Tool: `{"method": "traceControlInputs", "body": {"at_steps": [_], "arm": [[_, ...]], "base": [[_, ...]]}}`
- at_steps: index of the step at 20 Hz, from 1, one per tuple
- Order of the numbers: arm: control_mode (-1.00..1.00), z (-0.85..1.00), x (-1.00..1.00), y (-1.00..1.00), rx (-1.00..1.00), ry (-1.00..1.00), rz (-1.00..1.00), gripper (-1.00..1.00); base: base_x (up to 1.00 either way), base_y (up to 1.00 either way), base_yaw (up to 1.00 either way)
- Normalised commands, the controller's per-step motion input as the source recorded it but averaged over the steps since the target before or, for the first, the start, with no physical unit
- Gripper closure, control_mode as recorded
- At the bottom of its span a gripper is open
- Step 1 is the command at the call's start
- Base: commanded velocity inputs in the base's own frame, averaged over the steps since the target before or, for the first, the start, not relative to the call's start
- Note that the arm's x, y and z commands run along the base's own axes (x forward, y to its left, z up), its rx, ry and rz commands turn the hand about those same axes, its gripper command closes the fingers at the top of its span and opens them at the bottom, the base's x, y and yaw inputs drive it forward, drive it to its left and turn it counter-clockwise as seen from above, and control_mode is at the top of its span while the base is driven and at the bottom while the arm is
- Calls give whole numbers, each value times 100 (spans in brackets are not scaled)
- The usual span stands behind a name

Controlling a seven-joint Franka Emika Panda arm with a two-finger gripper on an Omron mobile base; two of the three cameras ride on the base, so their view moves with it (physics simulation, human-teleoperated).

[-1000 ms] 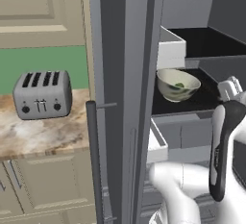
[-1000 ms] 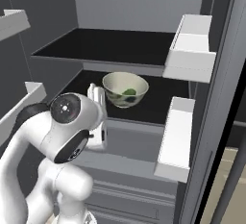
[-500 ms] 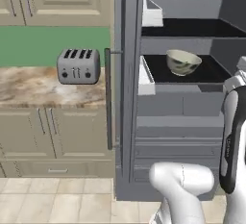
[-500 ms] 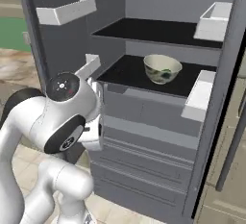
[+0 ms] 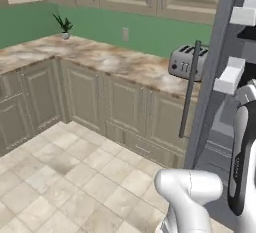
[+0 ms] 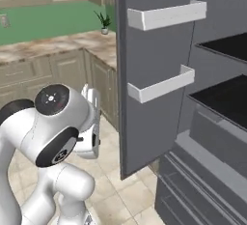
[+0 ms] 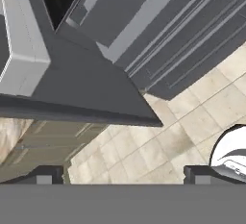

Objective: Move the cup from next to the sink to the open cabinet. Then, move the bowl with the avocado to the fridge to clear the area for faucet cleaning.

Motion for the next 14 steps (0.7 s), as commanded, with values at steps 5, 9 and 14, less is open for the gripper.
{"method": "traceControlInputs", "body": {"at_steps": [5,9,14], "arm": [[100,0,0,0,0,0,0,-100],[100,0,0,0,0,0,0,-100],[100,0,0,0,0,0,0,-100]], "base": [[-11,12,96],[-5,11,96],[4,2,94]]}}
